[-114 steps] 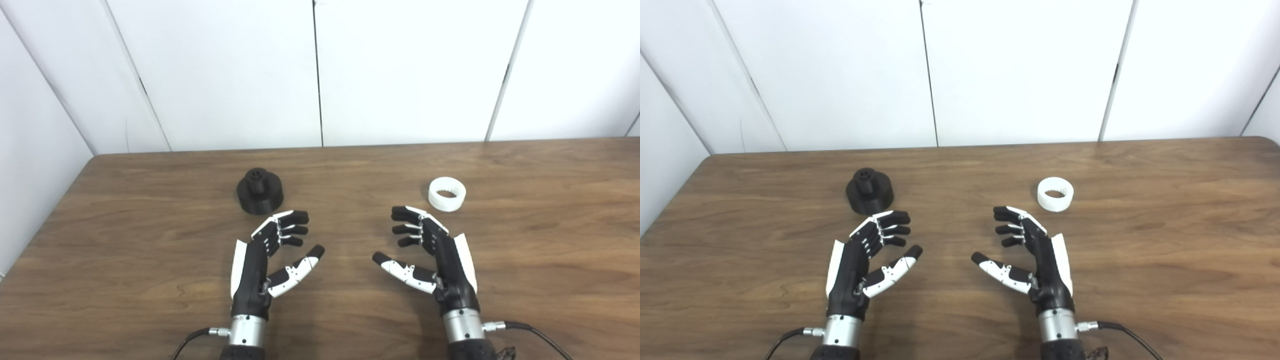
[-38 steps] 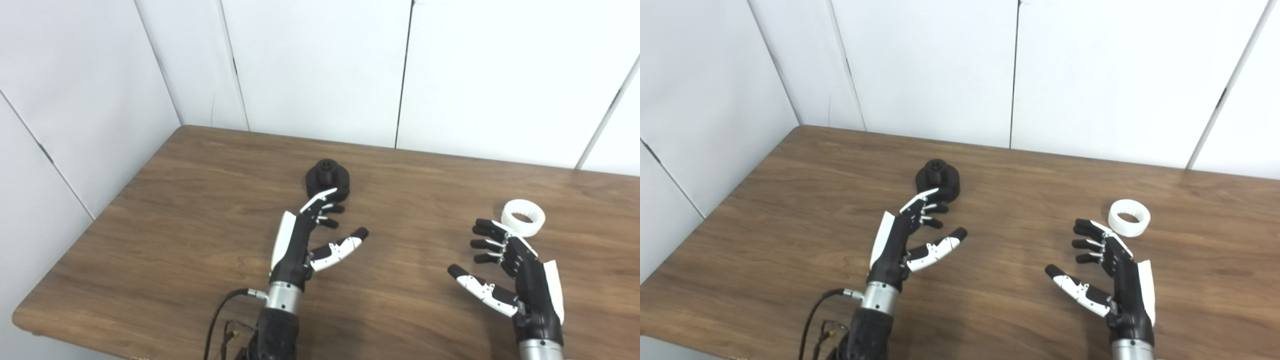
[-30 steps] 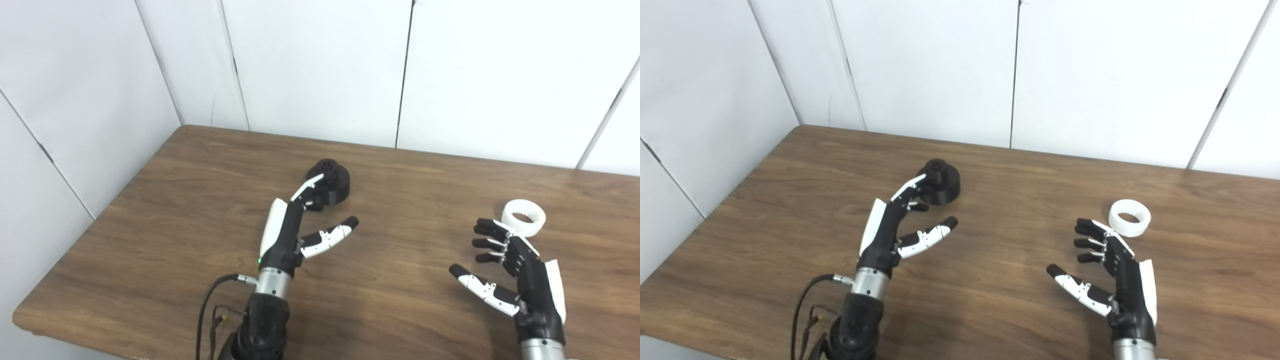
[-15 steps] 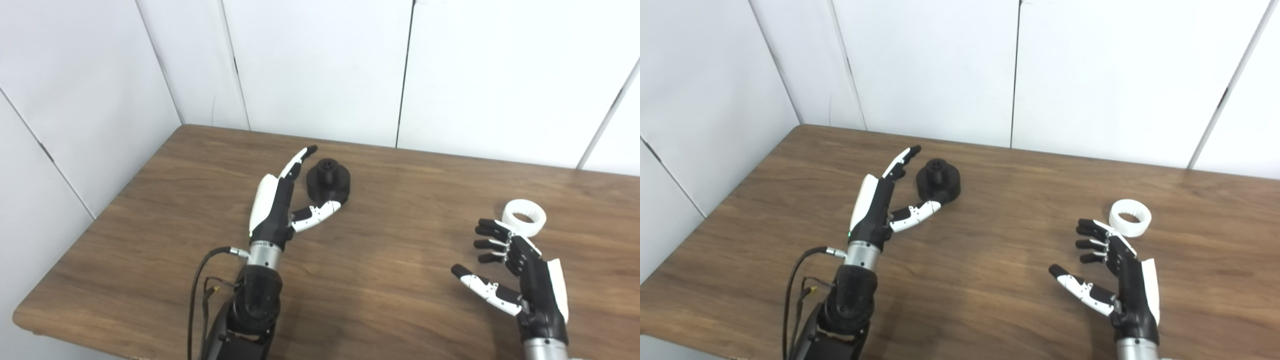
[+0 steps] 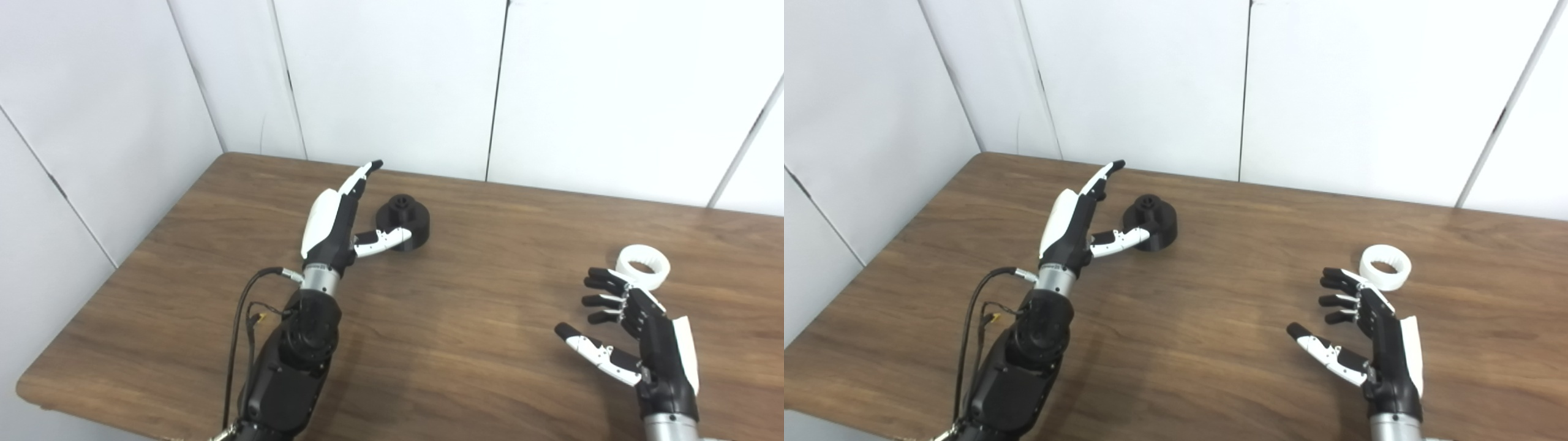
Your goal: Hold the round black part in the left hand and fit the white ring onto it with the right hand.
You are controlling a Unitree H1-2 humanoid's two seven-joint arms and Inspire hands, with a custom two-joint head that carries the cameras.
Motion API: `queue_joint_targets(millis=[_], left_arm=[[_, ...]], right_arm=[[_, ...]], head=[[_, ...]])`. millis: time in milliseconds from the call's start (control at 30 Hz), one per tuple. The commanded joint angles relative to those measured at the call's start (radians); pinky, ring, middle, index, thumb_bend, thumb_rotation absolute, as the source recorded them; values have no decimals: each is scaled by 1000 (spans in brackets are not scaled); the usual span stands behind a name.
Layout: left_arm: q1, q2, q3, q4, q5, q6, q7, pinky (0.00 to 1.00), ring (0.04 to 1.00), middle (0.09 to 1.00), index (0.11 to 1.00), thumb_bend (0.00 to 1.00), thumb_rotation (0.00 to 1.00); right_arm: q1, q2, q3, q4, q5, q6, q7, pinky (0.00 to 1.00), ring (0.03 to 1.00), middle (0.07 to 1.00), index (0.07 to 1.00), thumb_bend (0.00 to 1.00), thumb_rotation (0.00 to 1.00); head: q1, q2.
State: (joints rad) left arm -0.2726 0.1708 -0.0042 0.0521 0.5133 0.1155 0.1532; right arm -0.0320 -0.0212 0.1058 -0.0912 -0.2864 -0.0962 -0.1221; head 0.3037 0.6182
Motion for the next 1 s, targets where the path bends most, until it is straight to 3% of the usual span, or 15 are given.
queue_joint_targets(millis=[0,267,600,967], left_arm=[[-71,27,-15,-2,48,39,1,897,996,981,914,830,427],[-136,74,-78,110,125,79,21,996,1000,1000,894,909,504],[-199,97,-128,225,170,142,8,1000,1000,1000,887,996,561],[-232,107,-178,310,185,198,5,1000,1000,1000,893,1000,547]], right_arm=[[4,-11,-9,9,-8,-18,-1,518,630,718,726,722,129],[8,-15,-10,-3,-13,-8,3,512,619,716,729,718,123],[12,-16,-10,-10,-18,-4,2,515,621,712,726,720,128],[19,-15,-11,-36,-19,15,8,516,623,714,730,714,115]], head=[[-1,1],[-5,3],[-10,5],[-18,11]])
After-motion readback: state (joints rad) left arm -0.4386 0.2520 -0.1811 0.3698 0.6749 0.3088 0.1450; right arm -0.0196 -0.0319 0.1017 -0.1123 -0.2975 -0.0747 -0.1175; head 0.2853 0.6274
